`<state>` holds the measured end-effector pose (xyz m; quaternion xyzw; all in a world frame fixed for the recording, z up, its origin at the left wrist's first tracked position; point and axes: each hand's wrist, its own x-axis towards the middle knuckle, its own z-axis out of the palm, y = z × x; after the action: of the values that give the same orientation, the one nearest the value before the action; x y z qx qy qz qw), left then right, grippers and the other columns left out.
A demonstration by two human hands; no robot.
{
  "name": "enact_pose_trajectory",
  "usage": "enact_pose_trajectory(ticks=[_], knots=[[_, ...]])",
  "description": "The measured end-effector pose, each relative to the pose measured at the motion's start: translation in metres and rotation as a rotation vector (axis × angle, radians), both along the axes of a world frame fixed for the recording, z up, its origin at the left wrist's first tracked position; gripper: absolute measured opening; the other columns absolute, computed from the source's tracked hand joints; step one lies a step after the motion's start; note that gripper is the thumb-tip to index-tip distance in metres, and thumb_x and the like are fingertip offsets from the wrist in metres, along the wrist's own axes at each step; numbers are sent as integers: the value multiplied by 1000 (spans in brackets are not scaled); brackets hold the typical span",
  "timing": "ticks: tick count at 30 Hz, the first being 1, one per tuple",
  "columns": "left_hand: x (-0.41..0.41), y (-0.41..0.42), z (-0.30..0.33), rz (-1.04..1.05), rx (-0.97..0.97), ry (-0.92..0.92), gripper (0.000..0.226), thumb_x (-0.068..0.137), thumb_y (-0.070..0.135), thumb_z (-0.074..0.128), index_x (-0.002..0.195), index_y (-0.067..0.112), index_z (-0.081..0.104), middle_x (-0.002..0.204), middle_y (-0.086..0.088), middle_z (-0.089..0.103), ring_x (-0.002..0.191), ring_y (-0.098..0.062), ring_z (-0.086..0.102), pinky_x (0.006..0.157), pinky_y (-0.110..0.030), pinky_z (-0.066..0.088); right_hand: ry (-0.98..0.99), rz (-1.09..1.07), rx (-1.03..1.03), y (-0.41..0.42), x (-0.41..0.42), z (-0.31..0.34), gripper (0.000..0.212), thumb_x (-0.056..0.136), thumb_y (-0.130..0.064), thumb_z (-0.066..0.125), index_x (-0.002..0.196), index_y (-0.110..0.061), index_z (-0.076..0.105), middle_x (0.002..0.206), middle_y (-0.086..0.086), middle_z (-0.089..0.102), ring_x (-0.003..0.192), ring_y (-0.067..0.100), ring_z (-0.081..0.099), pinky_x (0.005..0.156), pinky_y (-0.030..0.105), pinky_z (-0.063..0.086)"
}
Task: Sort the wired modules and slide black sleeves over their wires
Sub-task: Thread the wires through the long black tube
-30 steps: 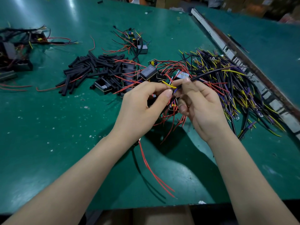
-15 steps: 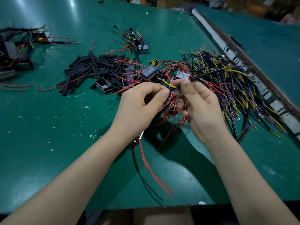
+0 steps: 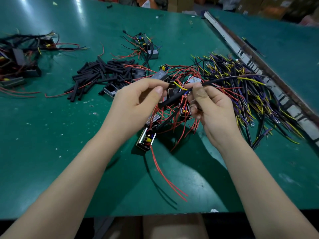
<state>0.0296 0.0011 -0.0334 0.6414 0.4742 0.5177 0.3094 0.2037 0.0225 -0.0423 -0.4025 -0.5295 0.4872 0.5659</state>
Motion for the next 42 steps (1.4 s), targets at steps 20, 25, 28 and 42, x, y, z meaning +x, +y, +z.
enact_pose_trajectory(ticks=[20,25,28,42], knots=[[27,-35,-23,378,58,813,20,93,35,52,104,22,62,97,4,57,91,-23,57,59,-33,39,23,-70,41,-1,-2,4,15,94,-16,60,80,-11,59,63,-4,68,40,5,48,41,12,34],[28,-34,-20,359,190,669,15,88,26,63,100,18,65,91,0,65,84,-27,62,58,-36,46,12,-26,71,-5,-2,7,14,94,-12,59,80,-13,58,62,-1,67,40,7,50,43,11,37],[30,-31,-18,331,246,607,18,88,24,62,104,19,63,93,2,66,84,-26,63,60,-40,51,-31,-55,105,-5,-1,8,13,95,-11,57,82,-14,59,62,-3,67,43,6,50,45,11,38],[25,-23,-27,295,272,411,21,93,24,54,111,18,64,90,4,56,73,-20,53,58,-36,49,-221,20,288,-3,8,8,6,97,-15,52,94,-19,55,76,0,64,56,6,56,56,11,41]])
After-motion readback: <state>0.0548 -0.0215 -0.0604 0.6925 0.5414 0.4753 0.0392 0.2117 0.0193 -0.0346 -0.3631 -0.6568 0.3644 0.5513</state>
